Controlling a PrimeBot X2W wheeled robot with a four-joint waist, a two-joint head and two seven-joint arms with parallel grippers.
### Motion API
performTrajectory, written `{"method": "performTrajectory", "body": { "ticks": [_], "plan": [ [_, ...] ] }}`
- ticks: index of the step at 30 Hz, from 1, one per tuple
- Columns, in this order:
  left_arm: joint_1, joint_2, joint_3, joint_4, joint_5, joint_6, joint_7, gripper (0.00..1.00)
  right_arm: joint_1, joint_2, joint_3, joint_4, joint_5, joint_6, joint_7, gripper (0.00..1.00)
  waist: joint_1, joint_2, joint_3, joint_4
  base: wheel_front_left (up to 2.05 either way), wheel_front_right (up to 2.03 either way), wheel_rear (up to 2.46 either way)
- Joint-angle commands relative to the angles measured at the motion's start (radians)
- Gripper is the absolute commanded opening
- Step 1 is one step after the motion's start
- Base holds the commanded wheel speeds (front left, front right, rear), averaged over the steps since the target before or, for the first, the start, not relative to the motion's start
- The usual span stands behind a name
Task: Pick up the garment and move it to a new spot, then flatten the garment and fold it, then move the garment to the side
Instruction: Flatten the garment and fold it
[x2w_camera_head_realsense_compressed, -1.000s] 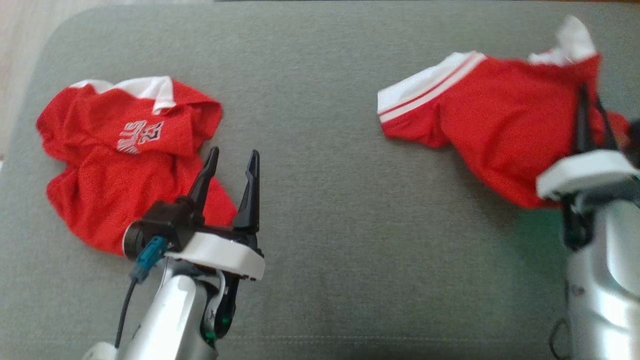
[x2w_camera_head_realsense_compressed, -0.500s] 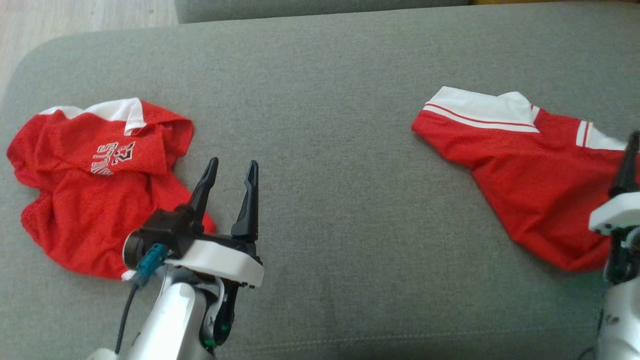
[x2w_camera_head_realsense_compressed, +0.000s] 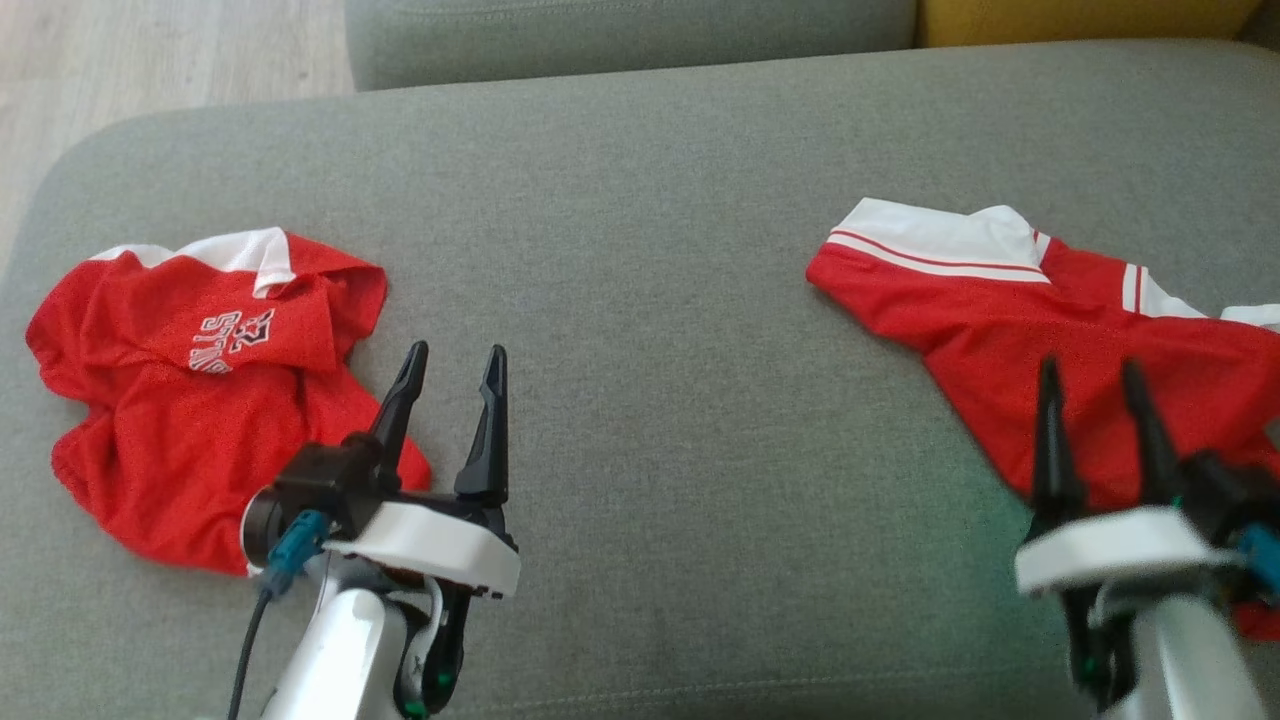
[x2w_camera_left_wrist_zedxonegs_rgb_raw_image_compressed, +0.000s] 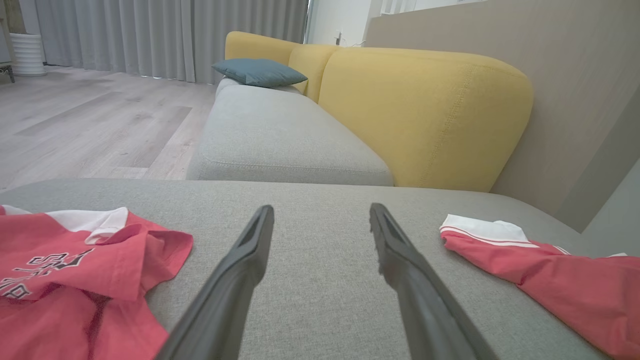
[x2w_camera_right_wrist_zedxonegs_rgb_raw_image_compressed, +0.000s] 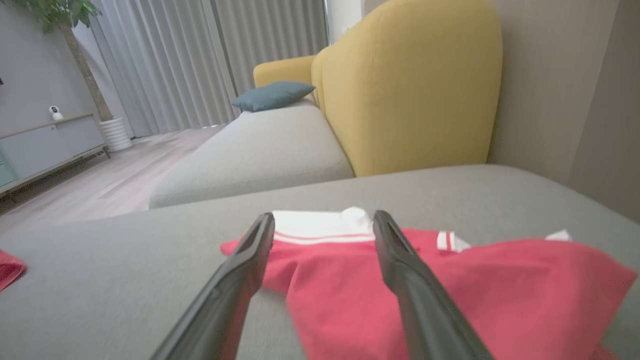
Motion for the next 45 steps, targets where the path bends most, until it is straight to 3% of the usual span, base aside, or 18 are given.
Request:
{"method": "performTrajectory", "body": {
  "ticks": [1,8,16,28,34,43,45],
  "plan": [
    [-0.027,0.003,0.028,-0.038,-0.005,0.000,-0.005,1.00,-0.001,-0.006,0.035,-0.033,0.010,0.008,-0.012,1.00,0.0000,-0.0001,-0.006,0.001,0.00,0.00,0.00],
    [-0.013,0.003,0.019,-0.043,-0.001,-0.002,-0.005,1.00,0.044,-0.006,0.066,-0.016,0.026,0.008,-0.023,1.00,0.0000,-0.0001,-0.013,0.012,0.00,0.00,0.00],
    [-0.023,0.003,0.001,-0.042,0.005,-0.009,-0.005,1.00,-0.096,-0.006,-0.013,0.014,-0.045,0.008,0.045,1.00,0.0000,-0.0001,0.025,0.045,0.00,0.00,0.00],
    [-0.082,0.003,-0.027,-0.037,0.009,-0.015,-0.005,1.00,-0.480,-0.029,-0.291,0.319,-0.194,0.008,0.346,1.00,0.0000,-0.0001,0.159,0.134,0.00,0.00,0.00],
    [-0.104,0.003,-0.028,-0.039,0.008,-0.015,-0.005,1.00,-0.578,-0.070,-0.349,0.431,-0.233,0.008,0.387,1.00,0.0000,-0.0001,0.201,0.151,0.00,0.00,0.00],
    [-0.130,0.003,-0.032,-0.040,0.005,-0.012,-0.005,1.00,-0.663,-0.099,-0.354,0.553,-0.259,0.008,0.388,1.00,0.0000,-0.0001,0.234,0.147,0.00,0.00,0.00],
    [-0.134,0.003,-0.035,-0.038,0.004,-0.011,-0.005,1.00,-0.676,-0.098,-0.338,0.574,-0.249,0.008,0.376,0.00,0.0000,-0.0001,0.237,0.144,0.00,0.00,0.00]
  ]
}}
